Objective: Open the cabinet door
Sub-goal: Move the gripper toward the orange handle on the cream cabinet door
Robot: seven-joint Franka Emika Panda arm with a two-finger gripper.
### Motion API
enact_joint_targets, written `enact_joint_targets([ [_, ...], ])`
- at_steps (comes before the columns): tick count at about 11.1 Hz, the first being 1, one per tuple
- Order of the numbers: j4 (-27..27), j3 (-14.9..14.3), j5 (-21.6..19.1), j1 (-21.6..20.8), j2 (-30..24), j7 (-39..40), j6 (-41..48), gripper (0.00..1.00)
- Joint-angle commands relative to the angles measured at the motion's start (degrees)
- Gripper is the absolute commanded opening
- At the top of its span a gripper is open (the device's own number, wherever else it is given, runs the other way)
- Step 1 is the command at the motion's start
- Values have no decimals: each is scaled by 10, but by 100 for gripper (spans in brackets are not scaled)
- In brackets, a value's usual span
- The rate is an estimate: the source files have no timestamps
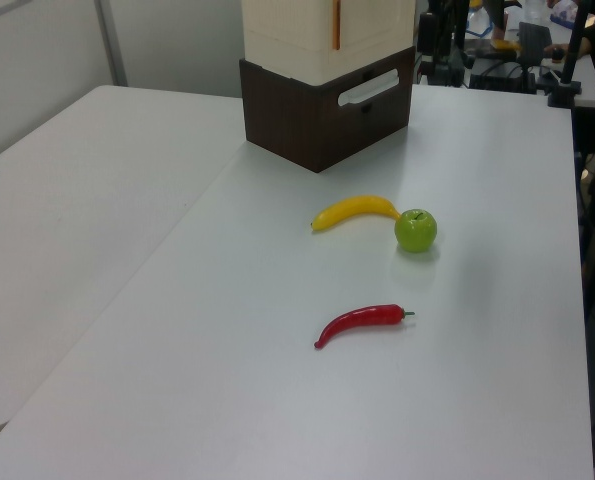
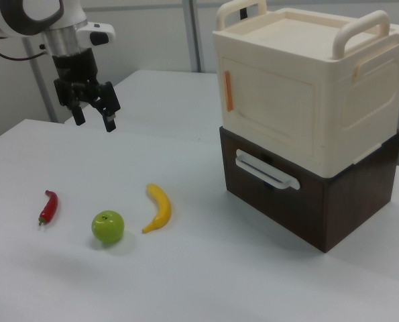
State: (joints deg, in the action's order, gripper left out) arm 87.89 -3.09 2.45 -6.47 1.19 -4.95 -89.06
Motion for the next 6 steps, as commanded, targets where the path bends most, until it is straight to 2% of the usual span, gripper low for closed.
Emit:
enact_joint_targets([
  [1, 8, -2, -8, -4, 1, -6, -2, 100],
  [5, 6, -3, 1, -2, 2, -6, -3, 100],
  [6, -16, -3, 2, 1, 10, -6, -3, 100],
])
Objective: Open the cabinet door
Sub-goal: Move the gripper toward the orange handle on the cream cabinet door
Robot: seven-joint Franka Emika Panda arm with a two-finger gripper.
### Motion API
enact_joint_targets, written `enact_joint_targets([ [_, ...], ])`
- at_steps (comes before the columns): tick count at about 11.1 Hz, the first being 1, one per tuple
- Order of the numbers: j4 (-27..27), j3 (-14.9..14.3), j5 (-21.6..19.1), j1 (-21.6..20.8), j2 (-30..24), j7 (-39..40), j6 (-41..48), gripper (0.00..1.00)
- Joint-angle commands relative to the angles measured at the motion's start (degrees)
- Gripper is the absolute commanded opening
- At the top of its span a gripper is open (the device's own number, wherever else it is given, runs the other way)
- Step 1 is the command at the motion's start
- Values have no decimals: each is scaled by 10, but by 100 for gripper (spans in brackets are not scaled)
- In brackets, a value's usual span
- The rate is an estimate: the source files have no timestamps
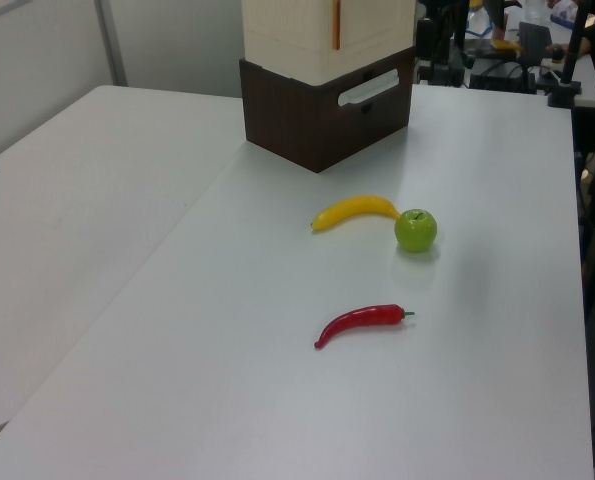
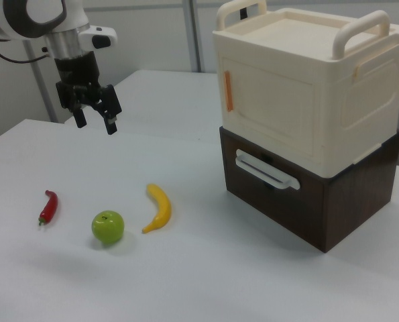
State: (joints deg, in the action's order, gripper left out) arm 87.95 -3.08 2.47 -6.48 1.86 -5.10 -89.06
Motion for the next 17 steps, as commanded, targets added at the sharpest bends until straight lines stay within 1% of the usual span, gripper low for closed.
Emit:
enact_joint_targets([
  [1, -33, -4, 3, 11, 13, -8, -3, 100],
  [2, -44, -4, 3, 24, 20, -8, -14, 100],
  [5, -50, -6, 4, 62, 41, -11, -108, 100],
  [7, -51, -6, 16, 90, 53, -11, -167, 100],
  [9, -51, -6, 32, 110, 73, -31, -231, 100],
  [11, -51, -6, 60, 123, 97, -43, -303, 100],
  [13, -51, -6, 61, 128, 117, -46, -371, 100],
  [14, -51, -6, 64, 128, 127, -59, -391, 100],
  [15, -51, -6, 73, 127, 136, -81, -417, 99],
  [17, -51, -6, 109, 125, 149, -143, -468, 99],
])
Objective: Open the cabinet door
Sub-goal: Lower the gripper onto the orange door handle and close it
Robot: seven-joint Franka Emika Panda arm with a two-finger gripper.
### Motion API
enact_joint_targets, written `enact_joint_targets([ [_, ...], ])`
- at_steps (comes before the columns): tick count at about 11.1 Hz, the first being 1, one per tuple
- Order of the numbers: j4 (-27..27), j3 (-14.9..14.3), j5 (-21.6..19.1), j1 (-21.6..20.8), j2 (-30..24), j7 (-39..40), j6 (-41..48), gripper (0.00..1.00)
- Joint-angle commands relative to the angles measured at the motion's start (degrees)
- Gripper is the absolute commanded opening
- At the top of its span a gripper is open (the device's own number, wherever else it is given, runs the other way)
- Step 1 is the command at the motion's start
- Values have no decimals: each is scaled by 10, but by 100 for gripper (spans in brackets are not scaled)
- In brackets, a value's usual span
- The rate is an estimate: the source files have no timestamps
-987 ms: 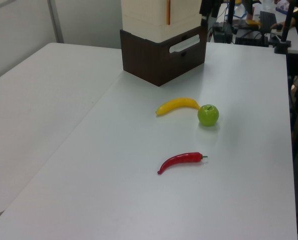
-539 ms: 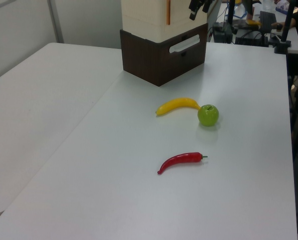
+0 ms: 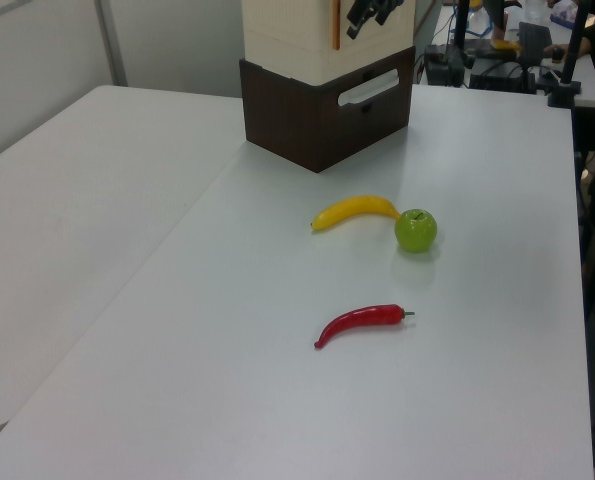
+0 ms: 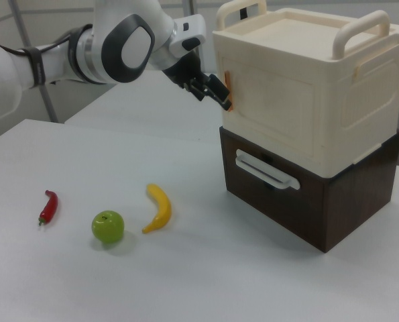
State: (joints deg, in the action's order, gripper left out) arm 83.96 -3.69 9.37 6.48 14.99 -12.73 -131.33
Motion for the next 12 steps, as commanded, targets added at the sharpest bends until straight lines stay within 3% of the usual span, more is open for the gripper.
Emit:
enact_joint_targets([
  [1, -20, 1, 57, -6, 27, -91, -72, 97],
  [4, -44, 1, 86, -7, 51, -115, -83, 87],
  [8, -45, 1, 88, -7, 51, -115, -89, 70],
  [12, -44, 4, 91, -9, 51, -114, -89, 70],
])
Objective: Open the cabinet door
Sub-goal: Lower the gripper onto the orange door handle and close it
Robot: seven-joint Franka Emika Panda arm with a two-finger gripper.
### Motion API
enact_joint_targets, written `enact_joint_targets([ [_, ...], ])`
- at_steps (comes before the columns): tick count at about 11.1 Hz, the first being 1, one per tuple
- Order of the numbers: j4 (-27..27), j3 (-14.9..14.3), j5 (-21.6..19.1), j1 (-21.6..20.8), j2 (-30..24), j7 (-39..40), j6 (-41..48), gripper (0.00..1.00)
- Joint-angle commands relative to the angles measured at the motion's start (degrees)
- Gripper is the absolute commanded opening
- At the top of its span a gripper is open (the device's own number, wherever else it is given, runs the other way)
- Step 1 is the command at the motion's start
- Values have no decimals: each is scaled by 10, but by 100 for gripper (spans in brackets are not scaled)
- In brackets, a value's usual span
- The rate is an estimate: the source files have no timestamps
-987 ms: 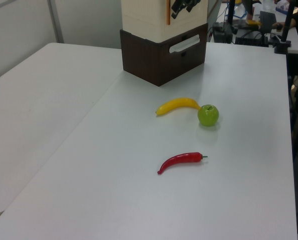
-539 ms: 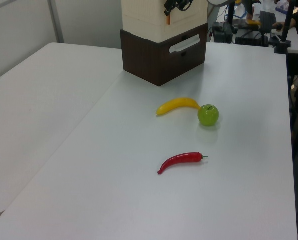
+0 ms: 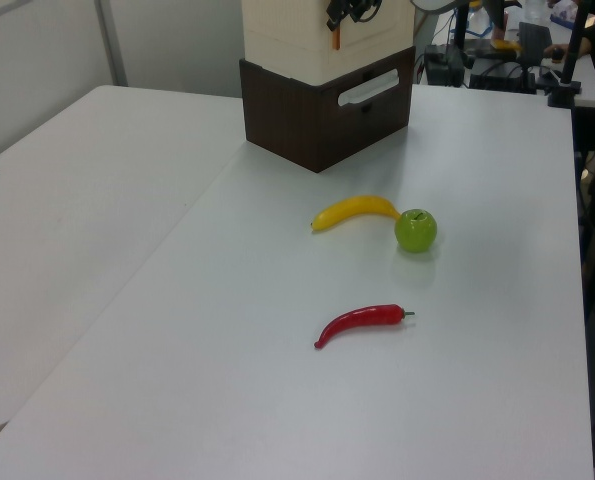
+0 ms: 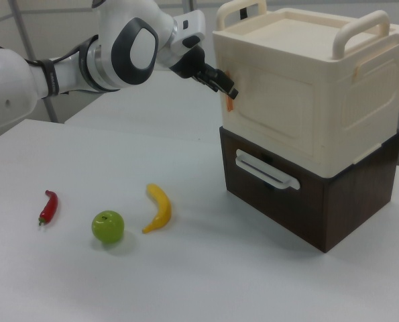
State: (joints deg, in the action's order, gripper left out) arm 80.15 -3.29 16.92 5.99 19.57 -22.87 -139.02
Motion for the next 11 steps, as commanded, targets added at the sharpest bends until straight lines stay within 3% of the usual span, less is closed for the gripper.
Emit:
enact_joint_targets([
  [1, -5, 0, 19, -5, 7, -13, -13, 68],
  [11, 1, 1, 22, -4, 11, -8, -34, 19],
])
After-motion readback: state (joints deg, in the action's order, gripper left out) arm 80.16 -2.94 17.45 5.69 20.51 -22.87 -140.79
